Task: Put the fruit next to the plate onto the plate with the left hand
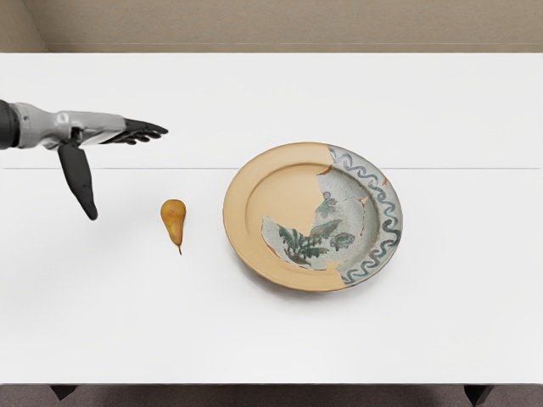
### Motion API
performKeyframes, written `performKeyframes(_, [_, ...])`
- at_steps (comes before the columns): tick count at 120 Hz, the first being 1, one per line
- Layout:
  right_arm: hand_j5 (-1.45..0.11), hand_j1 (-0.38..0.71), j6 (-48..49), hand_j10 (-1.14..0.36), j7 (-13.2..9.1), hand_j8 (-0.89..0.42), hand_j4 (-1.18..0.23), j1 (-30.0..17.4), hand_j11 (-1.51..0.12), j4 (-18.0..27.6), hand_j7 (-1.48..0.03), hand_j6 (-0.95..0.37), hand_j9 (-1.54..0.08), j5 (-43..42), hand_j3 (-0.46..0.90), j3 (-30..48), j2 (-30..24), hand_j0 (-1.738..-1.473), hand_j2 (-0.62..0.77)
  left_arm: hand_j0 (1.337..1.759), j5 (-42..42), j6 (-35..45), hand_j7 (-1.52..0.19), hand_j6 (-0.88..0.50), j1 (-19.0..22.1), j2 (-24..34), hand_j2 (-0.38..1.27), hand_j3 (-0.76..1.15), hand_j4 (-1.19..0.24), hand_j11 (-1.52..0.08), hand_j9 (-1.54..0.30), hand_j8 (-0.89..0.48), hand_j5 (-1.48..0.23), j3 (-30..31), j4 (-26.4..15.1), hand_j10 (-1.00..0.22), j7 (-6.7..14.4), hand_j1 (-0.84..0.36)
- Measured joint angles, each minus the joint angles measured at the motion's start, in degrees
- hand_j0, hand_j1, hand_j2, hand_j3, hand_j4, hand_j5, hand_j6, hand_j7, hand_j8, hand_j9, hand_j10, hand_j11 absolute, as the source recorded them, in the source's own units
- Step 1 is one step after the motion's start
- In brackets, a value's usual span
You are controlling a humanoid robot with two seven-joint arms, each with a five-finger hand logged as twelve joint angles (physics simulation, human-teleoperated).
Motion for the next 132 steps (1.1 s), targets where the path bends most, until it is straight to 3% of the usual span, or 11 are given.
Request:
performKeyframes(18, [0.00,-0.35,-0.03,0.00,-0.01,0.00,0.00,0.66,0.00,-0.02,0.00,0.00,0.00,0.05,0.00,0.01,0.00,-1.658,0.00,1.658,-0.03,0.00,-0.02,-0.02,0.03,-0.91,0.00,0.00,-0.02,-0.02,-0.02,-0.02,-0.02,-0.01,0.32,-0.02,0.24,0.33])
performKeyframes(23, [0.00,-0.35,-0.03,0.00,-0.01,0.00,0.00,0.81,0.00,-0.03,0.00,0.00,0.00,0.05,0.00,0.01,0.00,-1.658,0.00,1.658,-0.05,0.01,-0.02,-0.02,0.01,-1.13,0.00,0.00,-0.02,-0.02,-0.02,-0.02,-0.02,0.00,0.33,-0.02,1.12,0.33])
performKeyframes(28, [0.00,-0.35,-0.04,0.00,-0.01,0.00,0.00,0.93,0.00,-0.03,0.00,0.00,0.00,0.06,0.00,0.01,0.00,-1.658,0.00,1.658,-0.05,0.01,-0.02,-0.02,-0.18,-1.86,0.01,0.00,-0.02,-0.02,-0.02,-0.02,-0.02,-0.02,0.33,-0.02,3.78,0.33])
performKeyframes(48, [0.00,-0.35,-0.04,0.00,-0.01,0.00,0.00,1.11,0.00,-0.03,0.00,0.00,0.00,0.07,0.00,0.00,0.00,-1.658,0.00,1.658,0.78,2.38,-0.02,-0.02,-1.82,-8.01,0.00,0.00,-0.02,-0.02,-0.02,-0.02,-0.02,0.09,0.18,-0.02,18.61,0.33])
performKeyframes(60, [0.00,-0.35,-0.04,0.00,-0.01,0.00,0.00,1.14,0.00,-0.03,0.00,0.00,0.00,0.06,0.00,0.00,0.00,-1.658,0.00,1.658,5.45,6.30,-0.02,-0.02,-1.54,-10.00,0.00,0.00,-0.02,-0.02,-0.02,-0.02,-0.02,0.45,-1.51,-0.02,23.16,0.33])
performKeyframes(87, [0.00,-0.35,-0.04,0.00,-0.01,0.00,0.00,1.15,0.00,-0.03,0.00,0.00,0.00,0.07,0.00,0.01,0.00,-1.658,0.00,1.658,14.84,16.96,-0.02,-0.02,1.46,-13.15,0.01,0.00,-0.02,-0.02,-0.02,-0.02,-0.02,0.80,-7.54,-0.02,26.93,0.33])
performKeyframes(132, [0.00,-0.35,-0.04,0.00,-0.01,0.00,0.00,1.15,0.00,-0.03,0.00,0.00,0.00,0.13,0.00,0.00,0.00,-1.658,0.00,1.658,24.50,19.65,-0.03,-0.03,1.83,-18.08,0.01,0.00,-0.03,-0.03,-0.03,-0.03,-0.03,8.76,-8.66,-0.03,29.09,0.32])
